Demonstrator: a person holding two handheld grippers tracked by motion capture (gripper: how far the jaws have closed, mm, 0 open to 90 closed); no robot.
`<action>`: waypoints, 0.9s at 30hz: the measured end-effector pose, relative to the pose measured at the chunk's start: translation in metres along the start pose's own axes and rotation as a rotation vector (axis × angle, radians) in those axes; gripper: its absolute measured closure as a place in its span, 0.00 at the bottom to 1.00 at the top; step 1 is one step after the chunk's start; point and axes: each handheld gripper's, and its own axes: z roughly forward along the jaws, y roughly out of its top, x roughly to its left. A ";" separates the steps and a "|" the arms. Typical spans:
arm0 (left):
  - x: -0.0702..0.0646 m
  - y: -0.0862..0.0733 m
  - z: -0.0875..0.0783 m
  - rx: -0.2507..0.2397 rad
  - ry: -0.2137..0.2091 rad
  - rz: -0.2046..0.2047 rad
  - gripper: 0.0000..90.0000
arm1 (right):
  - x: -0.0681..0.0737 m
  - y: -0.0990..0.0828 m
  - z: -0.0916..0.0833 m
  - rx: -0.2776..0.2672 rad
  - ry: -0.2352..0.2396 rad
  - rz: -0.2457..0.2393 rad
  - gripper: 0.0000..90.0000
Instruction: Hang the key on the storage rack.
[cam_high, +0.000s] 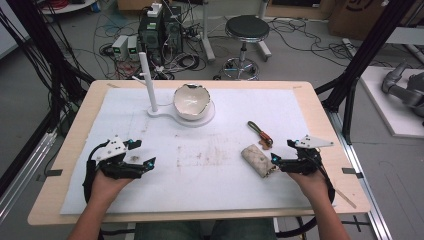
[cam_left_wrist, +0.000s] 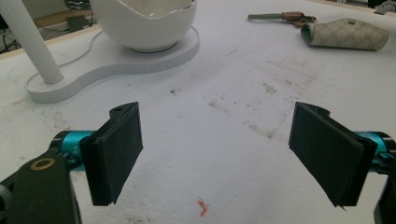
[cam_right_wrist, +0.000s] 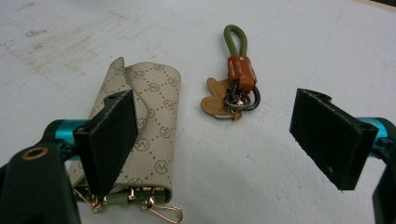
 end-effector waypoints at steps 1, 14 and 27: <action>0.000 0.000 0.000 0.000 0.001 -0.002 0.19 | 0.000 0.000 0.000 0.001 0.001 0.001 0.17; -0.004 0.001 0.007 0.012 -0.009 0.021 0.19 | 0.000 0.000 -0.001 0.011 -0.004 0.000 0.17; -0.002 -0.003 -0.002 0.014 0.009 0.041 0.19 | -0.004 0.021 0.012 0.035 -0.021 0.022 0.22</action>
